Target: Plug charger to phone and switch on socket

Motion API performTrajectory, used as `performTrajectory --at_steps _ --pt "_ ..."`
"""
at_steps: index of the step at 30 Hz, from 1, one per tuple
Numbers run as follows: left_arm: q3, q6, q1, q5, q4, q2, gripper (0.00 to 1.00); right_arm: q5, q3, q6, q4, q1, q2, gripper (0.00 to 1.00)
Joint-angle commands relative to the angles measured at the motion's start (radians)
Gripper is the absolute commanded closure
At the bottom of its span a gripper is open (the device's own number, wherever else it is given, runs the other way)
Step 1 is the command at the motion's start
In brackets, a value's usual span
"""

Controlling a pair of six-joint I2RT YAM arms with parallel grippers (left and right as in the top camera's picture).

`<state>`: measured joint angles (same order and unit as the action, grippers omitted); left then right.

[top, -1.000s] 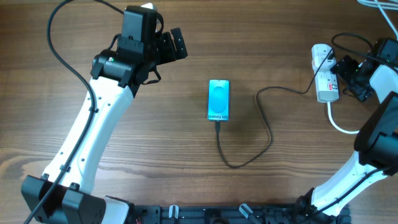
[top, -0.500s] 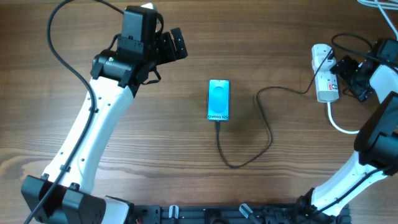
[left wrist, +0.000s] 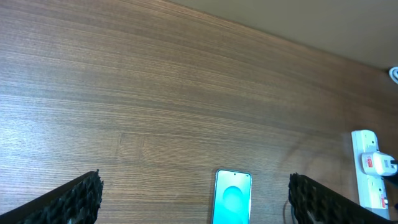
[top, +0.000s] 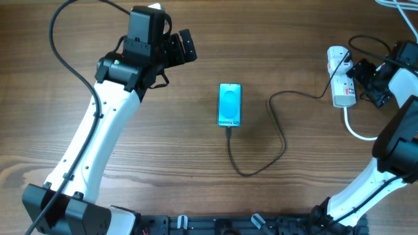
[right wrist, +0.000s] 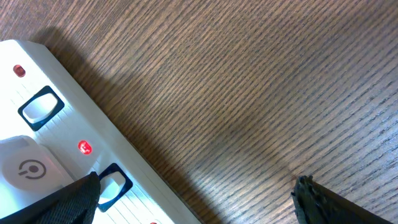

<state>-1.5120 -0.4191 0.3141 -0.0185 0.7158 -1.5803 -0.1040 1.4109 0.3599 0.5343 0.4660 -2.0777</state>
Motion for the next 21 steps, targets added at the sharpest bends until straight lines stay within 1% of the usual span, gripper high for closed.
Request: performTrajectory --at_steps 1,3,5,8,12,17,18,21 --pt "0.006 0.02 0.003 -0.017 0.0 -0.004 0.0 -0.016 -0.016 -0.044 0.026 -0.018 -0.054 0.0" --pt "0.006 0.019 0.003 -0.017 0.0 -0.004 0.0 0.022 -0.016 -0.032 0.042 -0.016 -0.028 0.0" --pt "0.006 0.019 0.003 -0.017 0.0 -0.004 0.0 0.114 -0.016 0.027 0.074 -0.016 0.023 0.0" --pt "0.006 0.019 0.003 -0.017 0.0 -0.004 0.0 0.207 -0.016 0.063 0.119 -0.016 0.107 0.0" --pt "0.006 0.019 0.003 -0.017 0.0 -0.004 0.0 0.213 -0.016 0.071 0.169 -0.016 0.241 0.0" --pt "0.006 0.019 0.003 -0.017 0.0 -0.004 0.0 0.2 -0.016 0.167 0.248 -0.016 0.454 0.0" --pt "0.006 0.019 0.003 -0.017 0.0 -0.004 0.0 0.18 -0.016 0.167 0.272 -0.018 0.52 0.0" --pt "0.006 0.02 0.003 -0.017 0.0 -0.004 0.0 0.148 -0.016 0.165 0.315 -0.053 0.644 0.0"
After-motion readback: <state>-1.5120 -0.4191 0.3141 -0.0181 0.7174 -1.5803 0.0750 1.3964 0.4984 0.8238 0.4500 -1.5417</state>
